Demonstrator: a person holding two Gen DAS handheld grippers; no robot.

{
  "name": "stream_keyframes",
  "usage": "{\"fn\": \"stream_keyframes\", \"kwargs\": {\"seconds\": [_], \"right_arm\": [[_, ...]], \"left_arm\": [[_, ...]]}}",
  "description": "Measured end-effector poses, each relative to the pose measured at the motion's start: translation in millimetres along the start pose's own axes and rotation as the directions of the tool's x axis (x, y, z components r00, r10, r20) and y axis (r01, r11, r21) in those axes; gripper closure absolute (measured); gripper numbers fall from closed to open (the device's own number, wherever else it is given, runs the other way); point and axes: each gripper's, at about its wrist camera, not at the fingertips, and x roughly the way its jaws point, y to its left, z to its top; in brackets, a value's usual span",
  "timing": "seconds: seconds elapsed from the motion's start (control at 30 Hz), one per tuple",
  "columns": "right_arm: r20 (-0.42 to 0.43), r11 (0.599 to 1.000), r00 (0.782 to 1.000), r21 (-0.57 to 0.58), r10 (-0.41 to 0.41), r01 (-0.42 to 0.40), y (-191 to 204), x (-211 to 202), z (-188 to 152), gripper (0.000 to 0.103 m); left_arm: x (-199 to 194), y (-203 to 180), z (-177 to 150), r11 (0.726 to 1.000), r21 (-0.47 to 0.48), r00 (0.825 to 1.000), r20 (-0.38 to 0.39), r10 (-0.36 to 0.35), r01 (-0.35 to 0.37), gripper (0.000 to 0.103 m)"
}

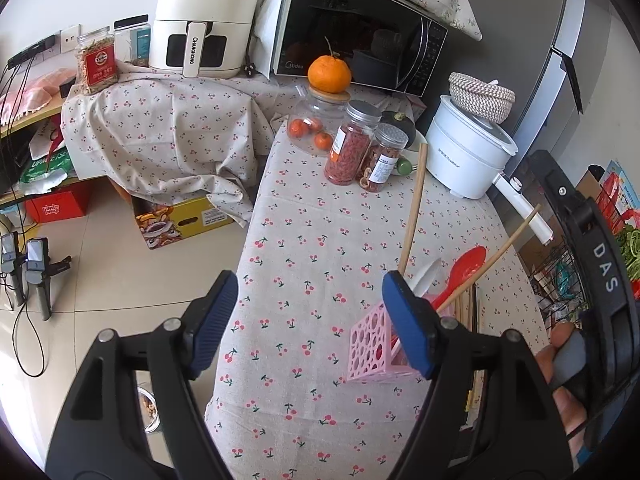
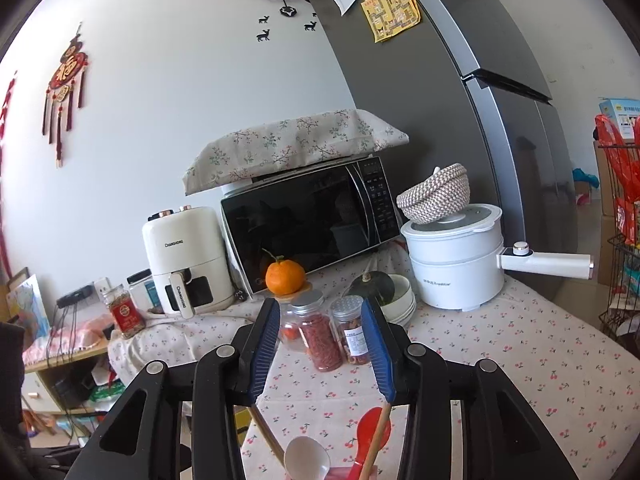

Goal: Organize utensils
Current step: 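Lower the red spoon into the pink basket and open the right gripper, then lower the left gripper onto another pair of wooden chopsticks and grasp them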

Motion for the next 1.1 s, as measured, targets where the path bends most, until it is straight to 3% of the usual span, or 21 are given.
{"fn": "stream_keyframes", "kwargs": {"seconds": [0.13, 0.23, 0.5, 0.7, 0.9, 1.1], "right_arm": [[-0.063, 1.000, 0.998, -0.002, 0.022, -0.022, -12.2, -16.7, 21.7, 0.043], [-0.136, 1.000, 0.990, -0.004, 0.020, -0.021, -28.9, -28.2, 37.1, 0.027], [-0.271, 0.995, 0.958, 0.004, -0.091, 0.096, -95.3, -55.6, 47.6, 0.018], [-0.348, 0.988, 0.928, 0.026, -0.135, 0.153, -145.8, -65.3, 36.7, 0.015], [-0.468, 0.979, 0.872, 0.057, -0.145, 0.194, -190.5, -61.8, 26.7, 0.013], [-0.552, 0.954, 0.811, 0.090, -0.191, 0.286, -241.2, -59.4, 19.0, 0.013]], "left_arm": [[-0.5, -4.9, -2.3, 1.000, 0.001, 1.000, -0.019, -0.020, 0.020, 0.025], [-2.3, -10.9, -5.5, 0.999, 0.001, 0.998, -0.036, -0.043, 0.043, 0.022], [-10.9, -45.7, -21.6, 0.994, 0.103, 0.998, -0.049, -0.036, 0.041, 0.015], [-7.5, -80.9, -35.0, 0.977, 0.205, 0.994, -0.103, -0.037, 0.058, 0.013], [-5.3, -116.9, -50.1, 0.961, 0.261, 0.988, -0.146, -0.053, 0.090, 0.013], [2.7, -162.6, -68.5, 0.924, 0.369, 0.983, -0.180, -0.039, 0.104, 0.013]]}}
